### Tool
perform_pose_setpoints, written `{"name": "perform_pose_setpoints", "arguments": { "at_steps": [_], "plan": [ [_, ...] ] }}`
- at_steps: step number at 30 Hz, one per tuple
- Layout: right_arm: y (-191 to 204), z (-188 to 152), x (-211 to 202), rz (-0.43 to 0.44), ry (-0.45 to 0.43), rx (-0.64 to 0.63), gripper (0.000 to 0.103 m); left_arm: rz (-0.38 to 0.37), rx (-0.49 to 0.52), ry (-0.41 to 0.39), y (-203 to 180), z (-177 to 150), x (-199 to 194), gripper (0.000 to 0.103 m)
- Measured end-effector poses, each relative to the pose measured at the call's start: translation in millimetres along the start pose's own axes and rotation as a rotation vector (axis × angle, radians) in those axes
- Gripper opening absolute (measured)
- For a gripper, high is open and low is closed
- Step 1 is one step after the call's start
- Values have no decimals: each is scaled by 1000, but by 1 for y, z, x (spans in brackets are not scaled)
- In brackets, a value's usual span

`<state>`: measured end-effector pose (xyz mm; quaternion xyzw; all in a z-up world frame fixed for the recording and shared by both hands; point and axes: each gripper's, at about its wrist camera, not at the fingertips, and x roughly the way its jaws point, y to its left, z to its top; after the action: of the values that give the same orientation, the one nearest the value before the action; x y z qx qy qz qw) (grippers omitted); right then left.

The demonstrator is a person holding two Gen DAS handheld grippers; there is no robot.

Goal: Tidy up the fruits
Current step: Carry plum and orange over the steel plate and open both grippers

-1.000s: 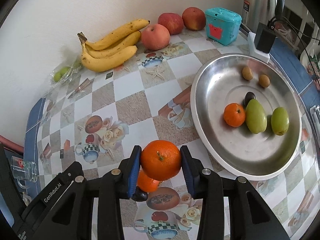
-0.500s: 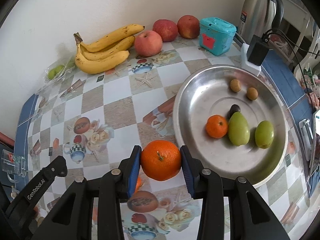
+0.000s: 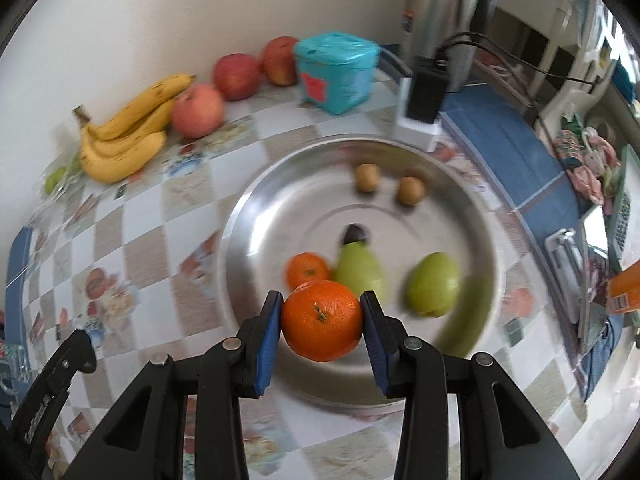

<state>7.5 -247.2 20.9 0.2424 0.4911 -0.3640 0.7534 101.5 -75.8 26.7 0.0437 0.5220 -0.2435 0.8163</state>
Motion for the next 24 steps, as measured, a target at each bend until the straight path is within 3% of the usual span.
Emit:
{"name": "perform_pose_setpoints", "arguments": {
  "at_steps": [13, 24],
  "plan": [
    [-84, 17, -1, -60, -6, 115, 41, -35, 171, 2, -81, -22, 0, 29],
    [-119, 18, -4, -56, -9, 147, 41, -65, 299, 5, -134, -42, 5, 29]
  ]
}}
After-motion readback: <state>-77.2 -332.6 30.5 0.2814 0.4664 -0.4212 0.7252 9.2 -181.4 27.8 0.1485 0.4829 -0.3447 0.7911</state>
